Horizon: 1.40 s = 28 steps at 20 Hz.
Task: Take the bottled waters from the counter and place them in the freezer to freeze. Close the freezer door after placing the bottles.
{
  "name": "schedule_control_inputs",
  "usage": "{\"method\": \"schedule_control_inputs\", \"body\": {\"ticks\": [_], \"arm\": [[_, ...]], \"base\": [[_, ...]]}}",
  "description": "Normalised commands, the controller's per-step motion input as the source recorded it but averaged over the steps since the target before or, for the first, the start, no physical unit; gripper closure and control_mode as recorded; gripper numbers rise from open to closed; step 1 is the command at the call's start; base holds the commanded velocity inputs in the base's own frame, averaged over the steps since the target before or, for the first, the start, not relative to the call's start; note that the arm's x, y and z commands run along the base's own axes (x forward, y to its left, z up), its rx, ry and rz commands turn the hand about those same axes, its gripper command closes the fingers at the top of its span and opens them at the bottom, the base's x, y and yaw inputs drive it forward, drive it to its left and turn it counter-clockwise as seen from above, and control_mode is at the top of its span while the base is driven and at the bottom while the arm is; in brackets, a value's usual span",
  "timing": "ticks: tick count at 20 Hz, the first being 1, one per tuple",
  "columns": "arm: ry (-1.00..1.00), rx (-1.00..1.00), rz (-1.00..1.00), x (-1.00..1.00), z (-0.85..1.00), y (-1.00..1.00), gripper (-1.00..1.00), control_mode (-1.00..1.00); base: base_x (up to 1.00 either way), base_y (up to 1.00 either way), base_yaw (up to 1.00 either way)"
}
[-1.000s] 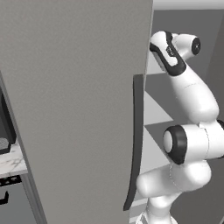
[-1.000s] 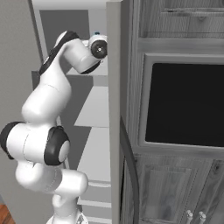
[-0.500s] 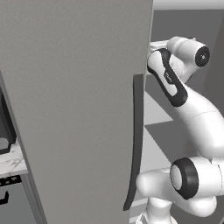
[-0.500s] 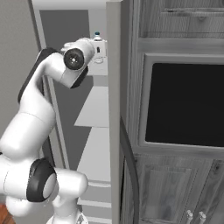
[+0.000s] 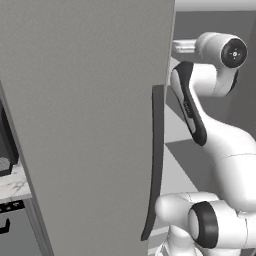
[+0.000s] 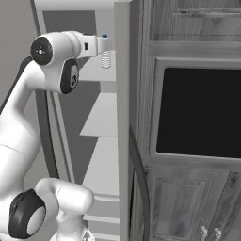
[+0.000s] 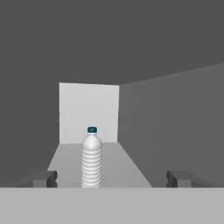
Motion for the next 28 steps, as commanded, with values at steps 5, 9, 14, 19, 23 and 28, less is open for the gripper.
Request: {"method": "schedule_control_inputs", "body": {"ticks": [5, 9, 14, 19, 23, 28], "arm": [[0.1, 0.15, -0.15, -0.61, -0.19, -0.02, -1.0, -1.0], [0.14, 0.06, -0.05, -0.48, -0.09, 0.0, -1.0, -1.0], [0.1, 0.02, 0.0, -0.54, -0.28, 0.0, -1.0, -1.0], [0.05, 0.01, 0.0, -0.48, -0.6, 0.0, -1.0, -1.0], [0.02, 0.01, 0.01, -0.42, -0.43, 0.01, -1.0, -1.0], [0.04, 0.04, 0.02, -0.41, -0.06, 0.08, -1.0, -1.0]], "base": [[0.0, 0.0, 0.0], [0.0, 0.0, 0.0], [0.0, 0.0, 0.0], [0.0, 0.0, 0.0], [0.0, 0.0, 0.0], [0.0, 0.0, 0.0]]}}
